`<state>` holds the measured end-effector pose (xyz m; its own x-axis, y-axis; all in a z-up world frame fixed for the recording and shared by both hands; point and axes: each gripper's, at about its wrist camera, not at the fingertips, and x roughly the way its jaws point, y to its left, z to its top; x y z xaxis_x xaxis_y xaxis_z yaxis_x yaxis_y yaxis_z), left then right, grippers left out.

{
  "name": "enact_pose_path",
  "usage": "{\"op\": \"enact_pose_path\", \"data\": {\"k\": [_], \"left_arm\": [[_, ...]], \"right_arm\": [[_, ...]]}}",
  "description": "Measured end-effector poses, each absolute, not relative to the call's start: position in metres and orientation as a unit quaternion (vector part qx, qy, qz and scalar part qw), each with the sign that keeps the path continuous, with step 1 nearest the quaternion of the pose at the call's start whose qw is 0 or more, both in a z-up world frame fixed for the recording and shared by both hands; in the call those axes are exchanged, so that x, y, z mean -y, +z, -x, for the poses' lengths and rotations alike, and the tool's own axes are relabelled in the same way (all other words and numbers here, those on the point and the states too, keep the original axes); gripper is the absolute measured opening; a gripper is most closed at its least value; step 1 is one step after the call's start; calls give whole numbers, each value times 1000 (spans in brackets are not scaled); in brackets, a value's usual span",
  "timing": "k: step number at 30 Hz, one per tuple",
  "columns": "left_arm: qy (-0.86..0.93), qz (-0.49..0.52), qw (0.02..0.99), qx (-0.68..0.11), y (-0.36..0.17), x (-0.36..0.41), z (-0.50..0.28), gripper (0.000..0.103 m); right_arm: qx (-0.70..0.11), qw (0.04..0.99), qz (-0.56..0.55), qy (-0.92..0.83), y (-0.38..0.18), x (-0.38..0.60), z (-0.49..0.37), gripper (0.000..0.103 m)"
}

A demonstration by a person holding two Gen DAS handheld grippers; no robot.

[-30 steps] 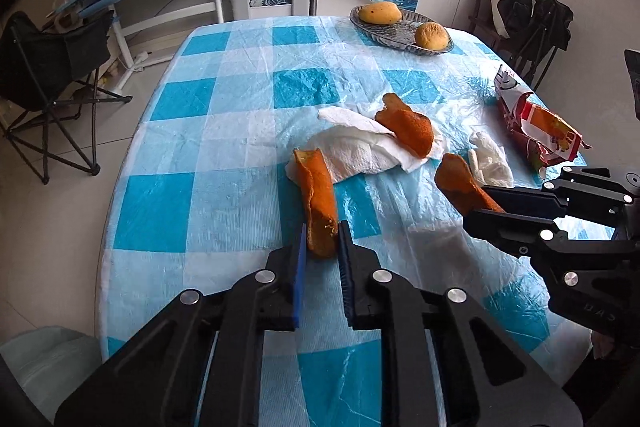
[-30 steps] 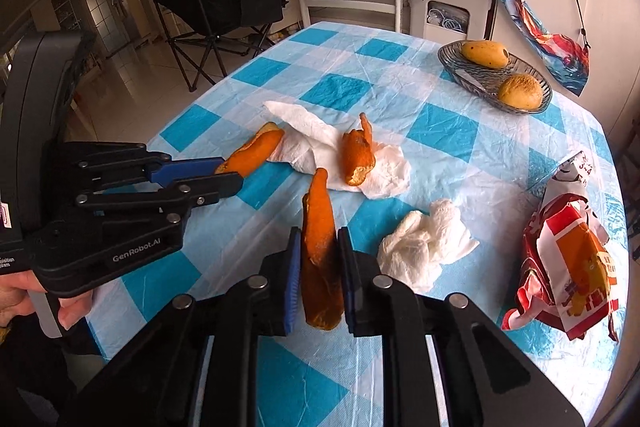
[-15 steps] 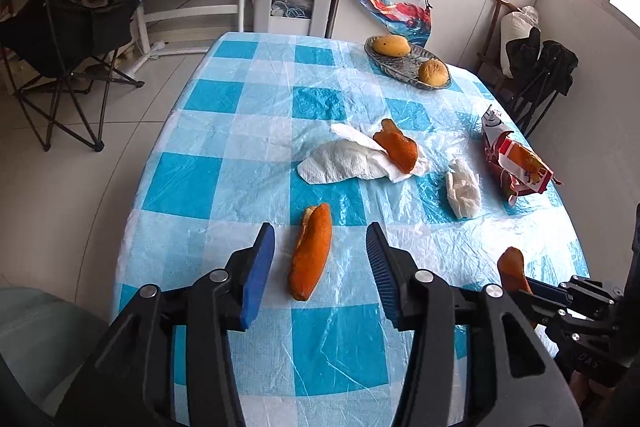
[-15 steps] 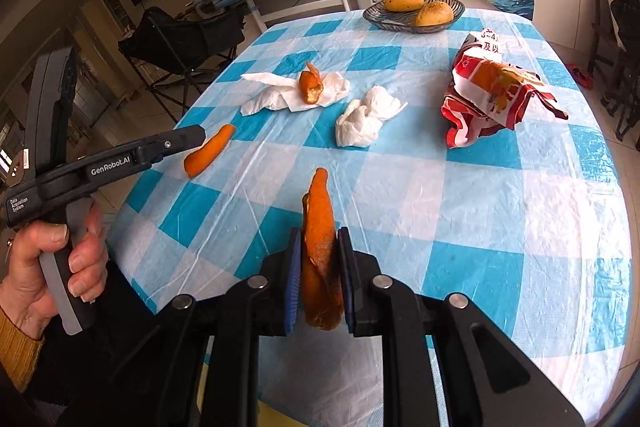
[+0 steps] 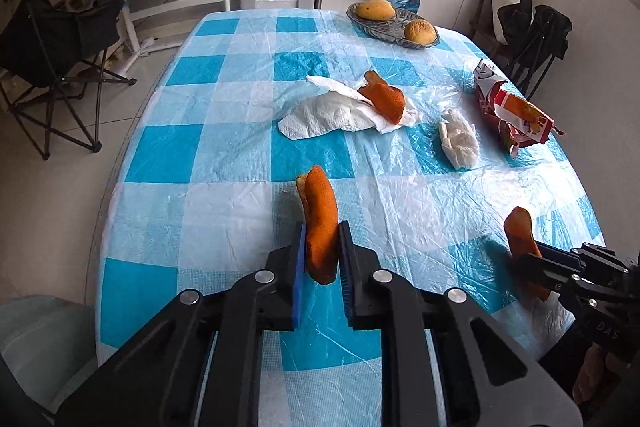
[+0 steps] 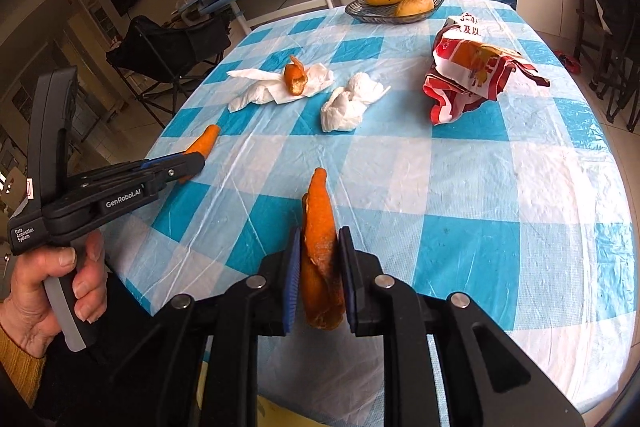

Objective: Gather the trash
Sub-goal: 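Carry both orange peels over the yellow basin and release them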

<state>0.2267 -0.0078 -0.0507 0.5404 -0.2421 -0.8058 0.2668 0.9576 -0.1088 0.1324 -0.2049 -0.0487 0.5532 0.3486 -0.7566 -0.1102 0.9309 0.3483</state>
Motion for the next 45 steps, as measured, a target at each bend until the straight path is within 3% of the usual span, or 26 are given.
{"op": "enact_pose_path", "data": {"k": [12, 37, 40, 42, 44, 45], "left_arm": [[-179, 71, 879, -435, -36, -14, -172, 15], [-158, 57, 875, -454, -44, -20, -34, 15], [-165, 41, 871, -462, -47, -14, -22, 15], [-169, 28, 867, -468, -50, -9, -18, 15], [-169, 21, 868, -466, -48, -7, -15, 22], [-168, 20, 870, -462, -46, -7, -14, 30]], "right_arm": [[-426, 877, -154, 158, -36, 199, -105, 20], [-475, 841, -103, 238, -58, 122, -21, 20], [-487, 836, -100, 231, -63, 119, -15, 22], [-491, 837, -100, 221, -64, 120, -11, 30], [-493, 838, -103, 212, -65, 123, -9, 37], [-493, 838, -105, 207, -64, 124, -9, 38]]}}
